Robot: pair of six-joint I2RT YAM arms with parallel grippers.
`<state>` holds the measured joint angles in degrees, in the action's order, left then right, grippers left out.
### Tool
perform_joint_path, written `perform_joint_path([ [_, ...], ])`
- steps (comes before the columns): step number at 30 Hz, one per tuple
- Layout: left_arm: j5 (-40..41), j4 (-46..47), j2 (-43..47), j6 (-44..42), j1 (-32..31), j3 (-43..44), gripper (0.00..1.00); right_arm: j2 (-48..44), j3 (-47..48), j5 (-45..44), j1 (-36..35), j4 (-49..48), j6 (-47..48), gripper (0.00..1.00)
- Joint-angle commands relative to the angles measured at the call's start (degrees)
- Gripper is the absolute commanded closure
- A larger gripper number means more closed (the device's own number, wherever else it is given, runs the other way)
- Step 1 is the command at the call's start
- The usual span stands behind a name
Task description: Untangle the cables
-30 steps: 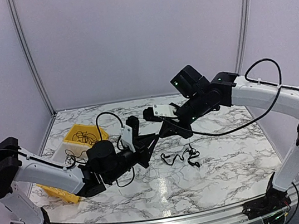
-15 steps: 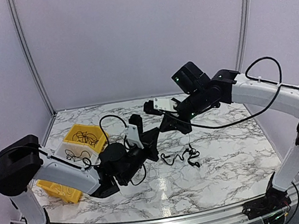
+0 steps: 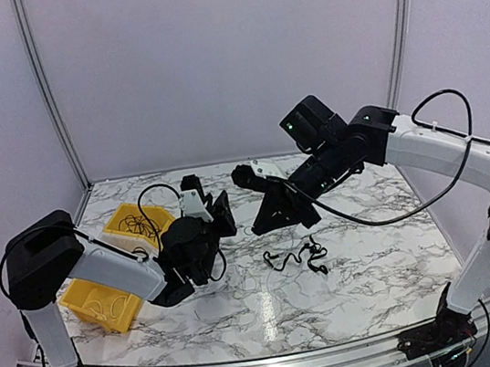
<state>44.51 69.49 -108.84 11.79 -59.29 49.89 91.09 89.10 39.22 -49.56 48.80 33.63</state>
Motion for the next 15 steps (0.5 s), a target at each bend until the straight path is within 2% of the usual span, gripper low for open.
perform_joint_path([
  [1,2.0,0.2,-0.1,-0.4,0.6,0.4,0.61,-2.2,2.7,5.2,0.1,2.5,0.7,1.00],
  [3,0.0,0.8,1.6,-0.1,0.7,-1.6,0.60,-2.6,2.7,3.9,0.1,1.5,-0.1,1.00],
  [6,-7.6,3.4,6.2,-0.4,0.2,-7.7,0.55,-2.8,2.0,-1.0,0.5,-0.9,-2.3,1.00],
  [10,-14.3,7.1,13.2,-7.3,-3.8,-15.4,0.45,-2.6,1.0,-5.4,2.0,-3.7,-4.4,1.00],
  [15,-24.6,7.7,17.1,-11.4,-7.9,-17.8,0.41,-1.4,1.2,-8.5,3.1,-5.7,-6.1,1.00],
])
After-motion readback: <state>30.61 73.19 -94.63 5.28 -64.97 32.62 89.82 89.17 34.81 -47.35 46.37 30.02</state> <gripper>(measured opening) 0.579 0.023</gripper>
